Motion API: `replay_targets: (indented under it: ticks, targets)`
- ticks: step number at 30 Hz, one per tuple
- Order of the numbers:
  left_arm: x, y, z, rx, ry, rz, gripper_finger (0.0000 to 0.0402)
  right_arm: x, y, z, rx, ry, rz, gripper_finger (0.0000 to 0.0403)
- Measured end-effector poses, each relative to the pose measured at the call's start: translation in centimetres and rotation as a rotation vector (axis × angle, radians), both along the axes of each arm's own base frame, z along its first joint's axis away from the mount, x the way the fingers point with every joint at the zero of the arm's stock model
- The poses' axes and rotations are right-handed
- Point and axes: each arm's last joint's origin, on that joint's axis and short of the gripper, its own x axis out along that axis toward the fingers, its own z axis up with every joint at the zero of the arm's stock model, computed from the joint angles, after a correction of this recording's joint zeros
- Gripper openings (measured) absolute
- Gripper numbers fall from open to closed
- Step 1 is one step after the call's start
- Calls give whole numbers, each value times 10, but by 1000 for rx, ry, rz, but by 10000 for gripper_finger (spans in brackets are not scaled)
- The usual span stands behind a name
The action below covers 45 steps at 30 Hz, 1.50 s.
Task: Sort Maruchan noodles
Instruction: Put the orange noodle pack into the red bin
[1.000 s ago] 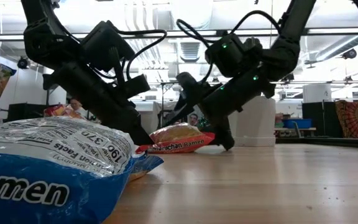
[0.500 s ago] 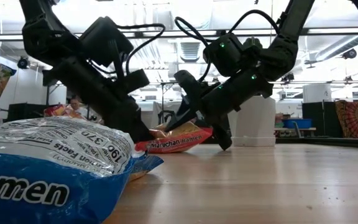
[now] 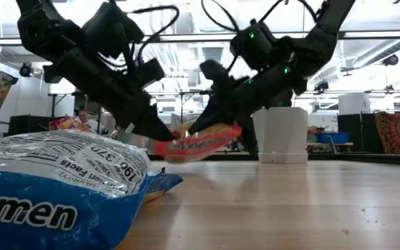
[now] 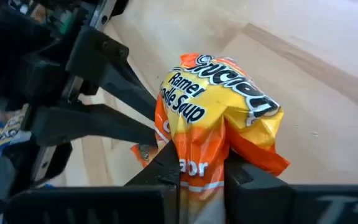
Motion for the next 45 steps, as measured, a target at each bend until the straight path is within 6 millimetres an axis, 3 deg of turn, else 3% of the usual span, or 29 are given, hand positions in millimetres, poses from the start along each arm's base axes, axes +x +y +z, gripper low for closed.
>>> replay_targets:
  ticks: [7, 15, 19, 24, 28, 32, 39, 45]
  targets:
    - [-5, -3, 25, 19, -69, -31, 39, -21, 2, 42, -58, 176, 52, 35]
    - [-13, -7, 53, 32, -157, -61, 39, -45, 20, 100, -53, 286, 212, 34]
    - [-17, -9, 63, 46, -181, -79, 39, -68, 34, 133, 87, 373, 391, 34]
    - [-21, -8, 72, 74, -199, -95, 39, -108, 63, 158, 199, 598, 555, 34]
    - [-21, -8, 73, 98, -198, -108, 39, -150, 93, 162, 195, 824, 691, 34]
    - [-21, -8, 71, 106, -186, -112, 39, -182, 117, 168, 154, 934, 833, 34]
    - [-20, -8, 70, 109, -182, -114, 39, -194, 137, 157, -92, 971, 858, 34]
    - [-20, -8, 71, 112, -182, -116, 39, -200, 148, 131, -55, 1071, 973, 34]
